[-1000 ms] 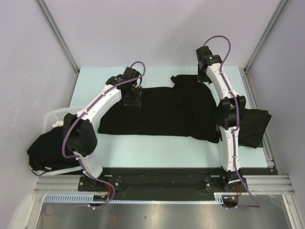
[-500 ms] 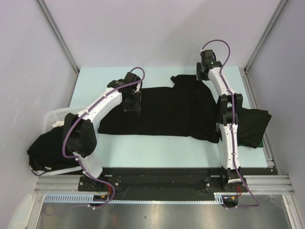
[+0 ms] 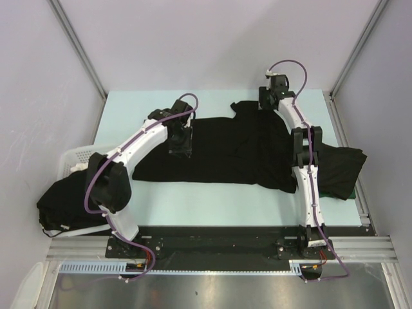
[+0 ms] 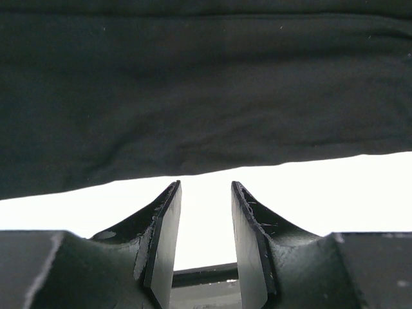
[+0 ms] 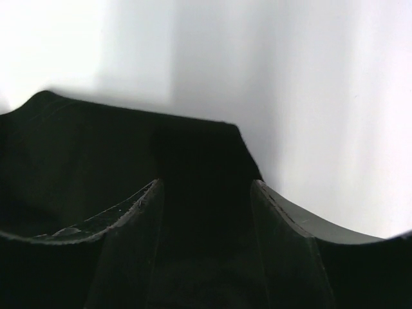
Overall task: Fold and stack the t-shirts
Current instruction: Grap the side of the flattened tshirt furthest away from the robot with both arms
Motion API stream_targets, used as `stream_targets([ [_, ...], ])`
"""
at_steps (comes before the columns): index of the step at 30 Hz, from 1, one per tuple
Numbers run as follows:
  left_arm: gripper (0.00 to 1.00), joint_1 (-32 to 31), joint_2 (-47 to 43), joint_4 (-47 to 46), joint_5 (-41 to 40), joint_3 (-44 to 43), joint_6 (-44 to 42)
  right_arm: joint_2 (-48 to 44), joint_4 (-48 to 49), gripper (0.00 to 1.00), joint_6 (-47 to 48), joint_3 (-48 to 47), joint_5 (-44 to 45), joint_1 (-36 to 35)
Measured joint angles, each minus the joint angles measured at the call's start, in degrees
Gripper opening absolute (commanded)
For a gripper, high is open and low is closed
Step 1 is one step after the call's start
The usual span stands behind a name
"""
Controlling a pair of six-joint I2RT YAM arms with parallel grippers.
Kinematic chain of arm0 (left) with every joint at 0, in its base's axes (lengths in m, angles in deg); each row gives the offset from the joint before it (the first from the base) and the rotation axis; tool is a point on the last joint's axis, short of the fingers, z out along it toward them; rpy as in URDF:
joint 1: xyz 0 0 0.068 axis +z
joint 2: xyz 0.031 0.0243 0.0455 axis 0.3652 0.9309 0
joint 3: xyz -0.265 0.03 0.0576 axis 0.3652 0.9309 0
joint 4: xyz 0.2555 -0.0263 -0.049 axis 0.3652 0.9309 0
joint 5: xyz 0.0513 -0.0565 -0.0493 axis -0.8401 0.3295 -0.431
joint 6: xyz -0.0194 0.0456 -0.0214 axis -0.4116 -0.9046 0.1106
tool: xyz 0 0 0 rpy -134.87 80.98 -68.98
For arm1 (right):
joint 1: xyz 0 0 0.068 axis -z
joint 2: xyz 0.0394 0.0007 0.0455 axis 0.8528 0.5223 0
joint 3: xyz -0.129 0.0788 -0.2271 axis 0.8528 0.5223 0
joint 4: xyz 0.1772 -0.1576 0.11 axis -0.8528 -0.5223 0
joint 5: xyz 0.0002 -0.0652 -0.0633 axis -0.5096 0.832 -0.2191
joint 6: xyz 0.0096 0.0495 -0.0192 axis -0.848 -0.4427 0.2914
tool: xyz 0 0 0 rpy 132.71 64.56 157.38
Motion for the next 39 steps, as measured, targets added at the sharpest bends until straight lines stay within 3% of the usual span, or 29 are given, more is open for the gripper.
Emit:
stream_targets([
  [26, 0.42, -2.84, 1.75, 2.97, -0.39, -3.37, 1.55, 4.63, 12.15, 0.62, 0.52, -1.18, -5.38, 2.36],
  [39, 0.42, -3.06, 3.06, 3.74, -0.72, -4.61, 1.53, 5.07, 13.2, 0.28, -0.94, -1.62, -5.51, 2.34],
])
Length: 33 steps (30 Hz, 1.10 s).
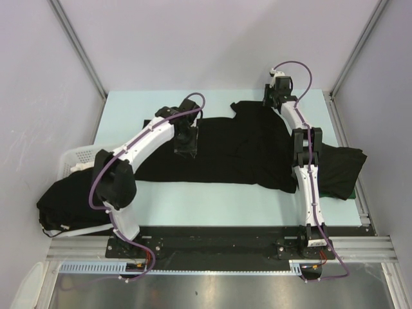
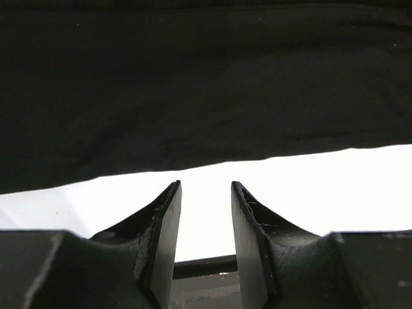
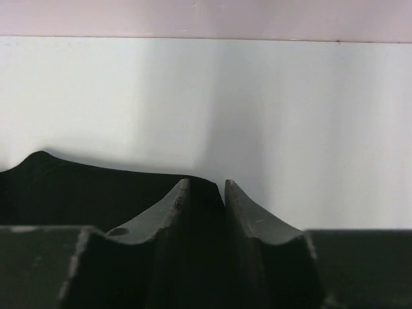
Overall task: Fold and stack the t-shirts
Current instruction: Grap the side of the flattened tshirt furthest away from the robot with both arms
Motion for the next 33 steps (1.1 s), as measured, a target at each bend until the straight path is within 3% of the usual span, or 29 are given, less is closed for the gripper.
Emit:
stream_targets([
  [3, 0.41, 0.0, 0.5, 0.04, -0.42, -0.76, 0.02, 0.0, 0.02, 0.22, -0.09, 0.0, 0.07, 0.02],
  [6, 0.41, 0.02, 1.6, 0.33, -1.77, -2.38, 0.04, 0.0, 0.17, 0.09, -0.02, 0.0, 0.2, 0.02],
  [10, 0.41, 0.63, 6.49, 1.46, -4.07, -9.22, 0.04, 0.0, 0.28, 0.0, -0.09, 0.02, 0.2, 0.11],
  [15, 0.41, 2.6, 12.46, 0.81, -6.23, -15.67, 0.04, -0.22, 0.72, 0.0, -0.15, 1.51, 0.13, 0.42],
  [25, 0.43, 15.04, 20.26, -4.35, -8.24, -20.79, 1.99, -1.73, 1.09, 0.0, -0.17, 3.69, -0.48, 1.68],
  [33, 0.46, 20.26, 26.86, -8.33, -9.05, -27.98, 1.97, -2.54, 1.05, 0.0, -0.33, 4.28, -0.98, 1.73],
])
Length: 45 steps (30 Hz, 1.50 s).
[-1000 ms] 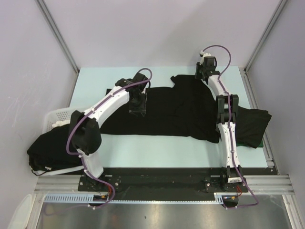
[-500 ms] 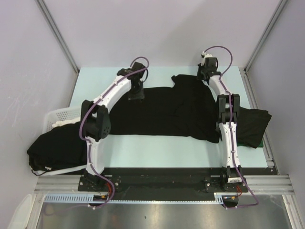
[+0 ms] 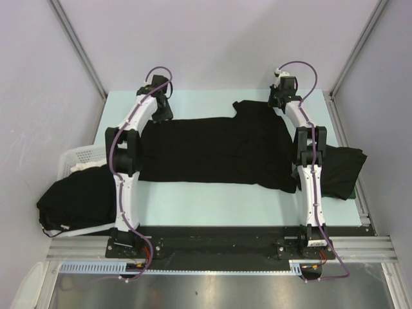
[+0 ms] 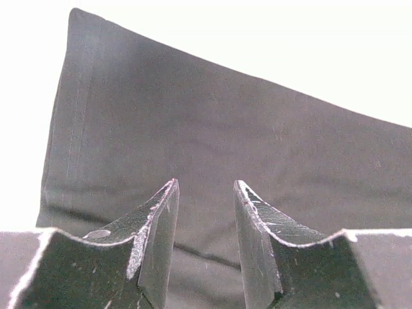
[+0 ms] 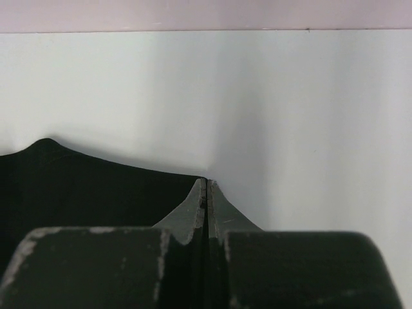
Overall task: Fold and stack the t-shirts
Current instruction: Grap the side of the flattened tshirt furthest away from the robot with both arms
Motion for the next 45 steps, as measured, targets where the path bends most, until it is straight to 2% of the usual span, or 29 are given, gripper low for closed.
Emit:
stream_targets([
  [9, 0.48, 4.04, 6.73, -0.48, -1.55, -6.82, 0.79, -1.53, 0.02, 0.0, 0.0, 0.87, -0.39, 0.02],
  [24, 0.49, 12.66, 7.45, 0.07, -4.94, -7.67, 3.74, -1.55, -0.02, 0.0, 0.04, 1.33, -1.07, 0.11],
  [36, 0.47, 12.72, 11.89, -4.0, 1.36, -8.5, 5.29, -2.14, -0.24, 0.0, 0.68, 1.64, -1.33, 0.11],
  [45, 0.46, 12.7, 12.2, -4.68, 3.04, -8.52, 5.62, -2.21, -0.31, 0.0, 0.72, 1.64, -1.36, 0.02],
])
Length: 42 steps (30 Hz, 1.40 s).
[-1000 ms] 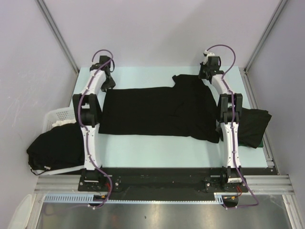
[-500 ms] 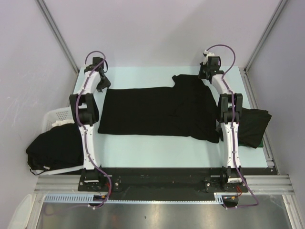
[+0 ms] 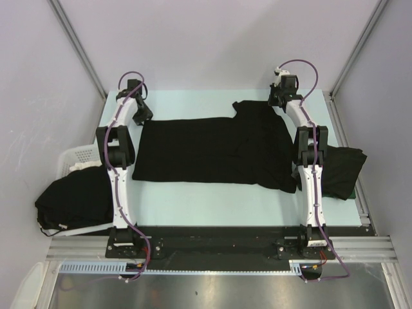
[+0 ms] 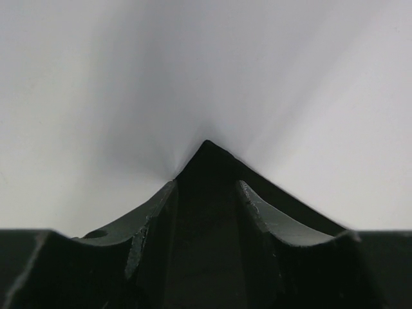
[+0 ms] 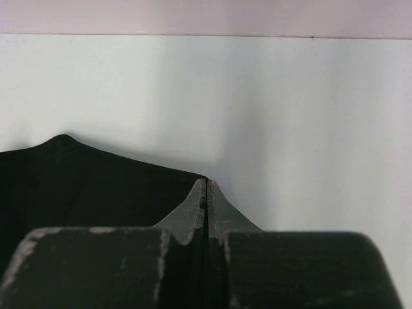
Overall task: Fold and stack the t-shirts
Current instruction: Grap the side of the flattened tshirt furthest away from the robot with both arms
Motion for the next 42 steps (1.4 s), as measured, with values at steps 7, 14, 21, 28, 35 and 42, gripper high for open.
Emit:
stream_targets([
  [7, 0.47, 0.0, 0.31, -1.16, 0.0, 0.0, 0.02, -0.13, -0.02, 0.0, 0.2, 0.22, -0.02, -0.02],
  [14, 0.44, 0.0, 1.49, -1.46, 0.0, -1.36, 1.11, -0.72, -0.24, 0.0, 0.22, 0.92, 0.0, -0.04],
  [21, 0.35, 0.0, 2.71, -1.2, 0.0, -3.21, 1.95, -0.87, -0.48, 0.0, 0.24, 0.92, 0.02, -0.09],
  [28, 0.17, 0.0, 2.82, -1.05, 0.24, -3.23, 2.58, -1.18, -0.68, 0.0, 0.24, 1.36, 0.02, -0.11],
  [35, 0.0, 0.0, 2.82, -0.76, 0.79, -3.23, 2.95, -2.38, -1.33, 0.0, 1.53, 2.1, 0.28, -0.52],
  [42, 0.0, -0.02, 1.27, -1.4, 1.7, -0.68, 2.86, -5.77, -1.99, 0.0, 2.62, 4.15, 2.29, -0.81],
])
